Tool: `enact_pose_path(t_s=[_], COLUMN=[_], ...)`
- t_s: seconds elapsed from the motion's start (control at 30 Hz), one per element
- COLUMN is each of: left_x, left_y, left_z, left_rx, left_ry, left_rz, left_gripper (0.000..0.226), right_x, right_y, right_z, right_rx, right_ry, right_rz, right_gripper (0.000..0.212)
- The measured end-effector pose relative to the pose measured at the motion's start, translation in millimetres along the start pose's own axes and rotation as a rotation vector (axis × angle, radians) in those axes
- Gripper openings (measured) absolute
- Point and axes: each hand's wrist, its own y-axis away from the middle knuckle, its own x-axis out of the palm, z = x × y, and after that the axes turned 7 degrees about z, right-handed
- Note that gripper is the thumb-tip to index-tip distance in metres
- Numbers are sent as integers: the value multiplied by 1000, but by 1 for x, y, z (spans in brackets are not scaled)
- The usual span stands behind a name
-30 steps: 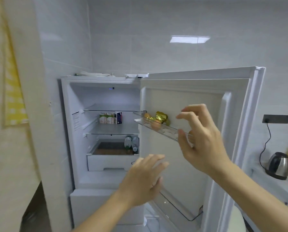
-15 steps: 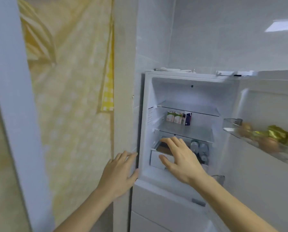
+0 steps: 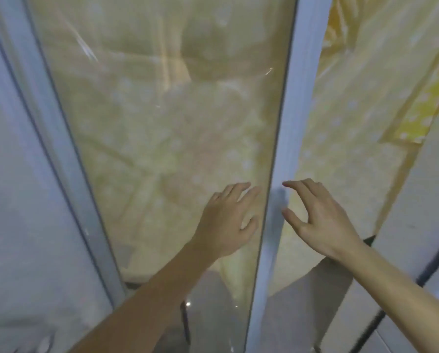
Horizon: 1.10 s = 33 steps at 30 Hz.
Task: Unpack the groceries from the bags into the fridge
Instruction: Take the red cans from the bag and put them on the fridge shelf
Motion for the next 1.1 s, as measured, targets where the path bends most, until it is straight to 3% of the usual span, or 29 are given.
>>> enact_pose_path(t_s=[0.4,0.63,0.83,1.1], left_x=[-138,-191,-198,-158], left_y=[346,508,586,616], left_z=[66,67,80,108], left_rx=[-760,-1080,-1213,-1226], left_ry=[-260,-331,-348,-277], left_rz=[10,-32,7,152], left_gripper=[65,64,61,55], right_x=[120,183,235,305], right_y=[25,66,99,136], right_z=[265,427,512,548], right_rx=[-572,-823,-883,-1130], right_ry=[-315,-401,-500,-486], right_rz=[228,396,505,709], right_gripper=[52,52,49,47])
